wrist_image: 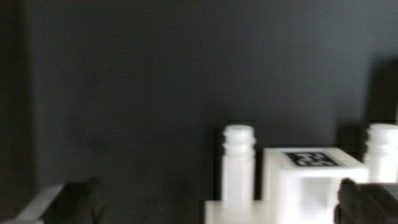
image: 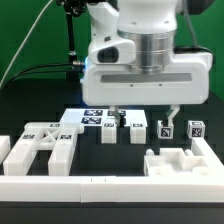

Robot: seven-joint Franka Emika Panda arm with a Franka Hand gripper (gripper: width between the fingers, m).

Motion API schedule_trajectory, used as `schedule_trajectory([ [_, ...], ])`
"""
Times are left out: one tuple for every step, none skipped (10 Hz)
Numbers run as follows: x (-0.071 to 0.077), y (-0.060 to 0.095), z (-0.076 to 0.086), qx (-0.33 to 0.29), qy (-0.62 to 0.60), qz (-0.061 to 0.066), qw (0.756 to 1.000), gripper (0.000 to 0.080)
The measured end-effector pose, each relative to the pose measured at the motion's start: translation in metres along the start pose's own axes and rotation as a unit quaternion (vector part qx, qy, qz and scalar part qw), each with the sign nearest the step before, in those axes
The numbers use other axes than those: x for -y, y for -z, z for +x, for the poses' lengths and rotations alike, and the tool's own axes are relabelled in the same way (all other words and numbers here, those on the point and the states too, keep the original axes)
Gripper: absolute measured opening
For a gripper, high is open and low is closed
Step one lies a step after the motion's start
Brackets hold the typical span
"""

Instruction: Assemble chair

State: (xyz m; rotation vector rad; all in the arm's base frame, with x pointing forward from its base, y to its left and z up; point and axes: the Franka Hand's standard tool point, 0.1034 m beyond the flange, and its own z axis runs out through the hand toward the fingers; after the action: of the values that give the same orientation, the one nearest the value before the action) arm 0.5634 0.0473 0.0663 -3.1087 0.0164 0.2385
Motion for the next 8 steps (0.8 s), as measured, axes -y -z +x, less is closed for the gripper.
schedule_trajectory([
  [-0.003, -0.002, -0.001, 0.025, 0.003, -0.001, 1.0, 0.0649],
  [-0.004, -0.002, -0.007, 0.066, 0.002, -0.001, 0.998, 0.0649],
  [-0.003, -0.003, -0.006, 0.089, 0.002, -0.001, 0.996, 0.0649],
  [-0.003, -0.005, -0.013, 0.134, 0.003, -0.002, 0.991, 0.0649],
  [0.0, -0.009, -0.028, 0.174, -0.007, -0.006, 0.985, 0.0649],
  [0.007, -0.013, -0.042, 0.19, -0.006, -0.008, 0.982, 0.0649],
  [0.012, -0.016, -0.064, 0.23, -0.001, -0.012, 0.973, 0.0649],
  [0.01, -0.018, -0.071, 0.263, -0.003, -0.014, 0.965, 0.0649],
])
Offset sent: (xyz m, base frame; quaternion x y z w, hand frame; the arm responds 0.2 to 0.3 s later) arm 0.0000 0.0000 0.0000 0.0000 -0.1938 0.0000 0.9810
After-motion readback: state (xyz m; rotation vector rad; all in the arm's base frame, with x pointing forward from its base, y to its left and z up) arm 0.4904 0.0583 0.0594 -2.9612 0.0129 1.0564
